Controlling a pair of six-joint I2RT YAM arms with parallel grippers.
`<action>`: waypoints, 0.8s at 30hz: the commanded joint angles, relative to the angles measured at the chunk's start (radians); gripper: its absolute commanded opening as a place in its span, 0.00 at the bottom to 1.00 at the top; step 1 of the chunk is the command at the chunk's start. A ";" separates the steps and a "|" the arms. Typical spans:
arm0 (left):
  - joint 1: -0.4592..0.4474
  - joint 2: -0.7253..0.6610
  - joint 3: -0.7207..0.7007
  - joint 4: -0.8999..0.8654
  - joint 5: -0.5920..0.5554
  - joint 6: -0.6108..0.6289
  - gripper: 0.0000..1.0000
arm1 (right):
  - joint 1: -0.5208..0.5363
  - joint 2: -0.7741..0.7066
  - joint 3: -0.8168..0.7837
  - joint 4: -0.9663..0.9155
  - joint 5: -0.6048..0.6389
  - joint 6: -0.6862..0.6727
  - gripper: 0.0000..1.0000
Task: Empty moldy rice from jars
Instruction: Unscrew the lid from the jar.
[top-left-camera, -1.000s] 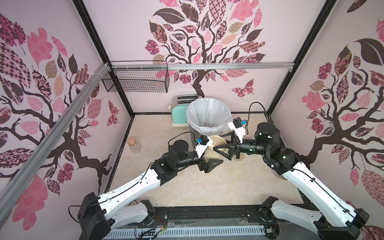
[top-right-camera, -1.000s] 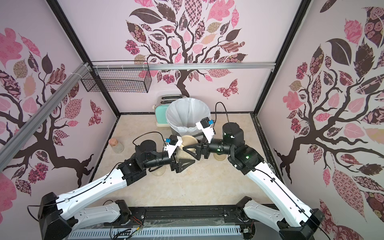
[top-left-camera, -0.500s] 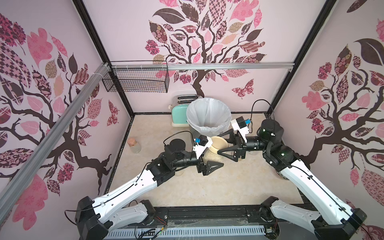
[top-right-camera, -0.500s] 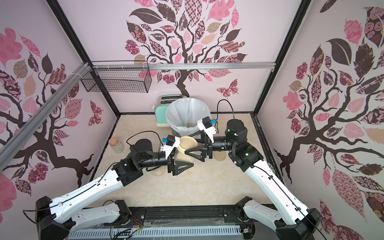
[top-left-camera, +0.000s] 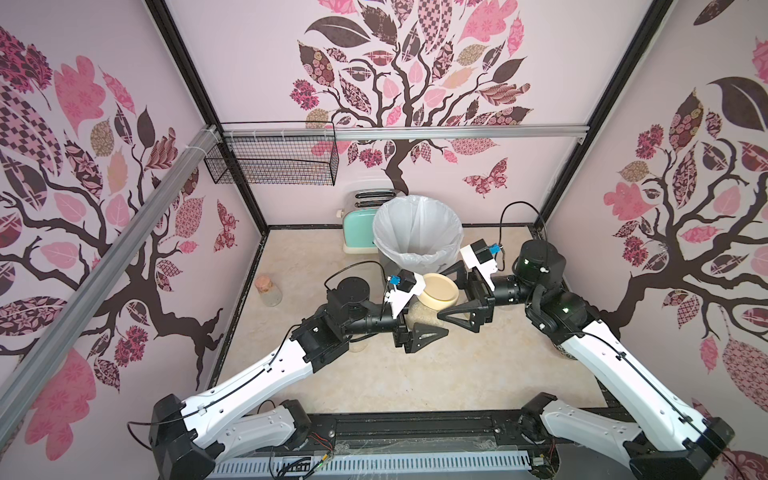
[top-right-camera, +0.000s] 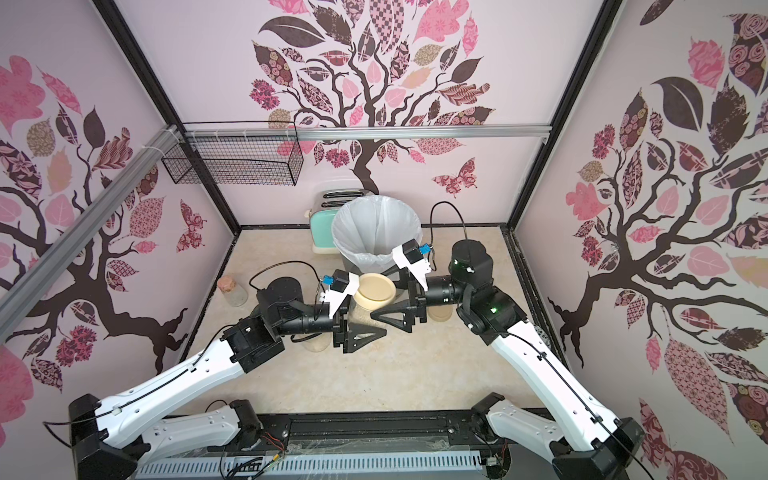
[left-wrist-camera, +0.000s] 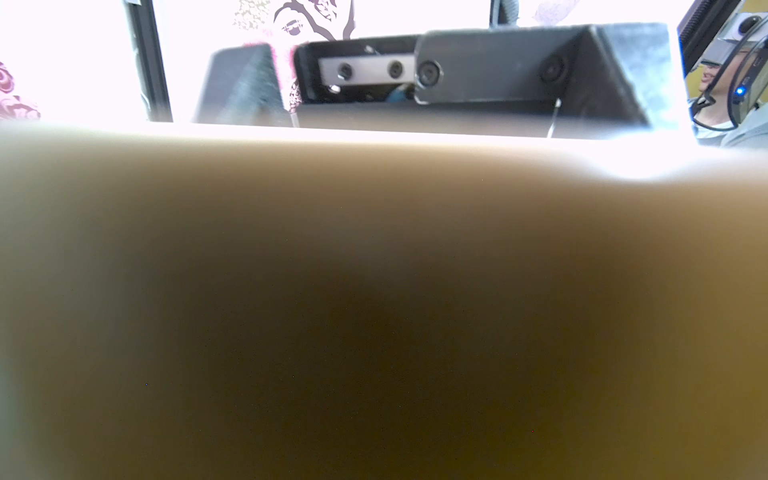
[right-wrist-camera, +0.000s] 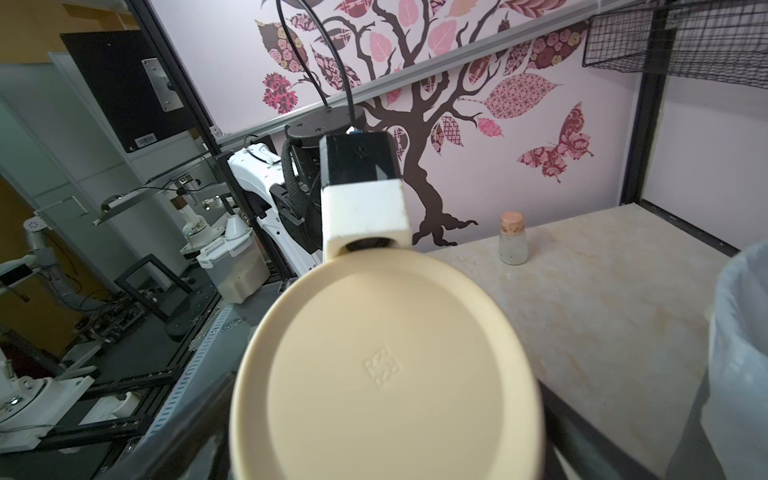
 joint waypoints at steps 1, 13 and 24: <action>0.001 -0.032 0.037 0.095 -0.061 0.011 0.66 | 0.004 -0.055 0.051 -0.123 0.176 -0.019 1.00; 0.002 0.009 0.022 0.103 -0.134 0.041 0.67 | 0.003 -0.071 0.121 -0.274 0.399 0.101 1.00; 0.002 0.048 0.026 0.127 -0.154 0.046 0.66 | 0.037 -0.035 0.144 -0.248 0.440 0.158 1.00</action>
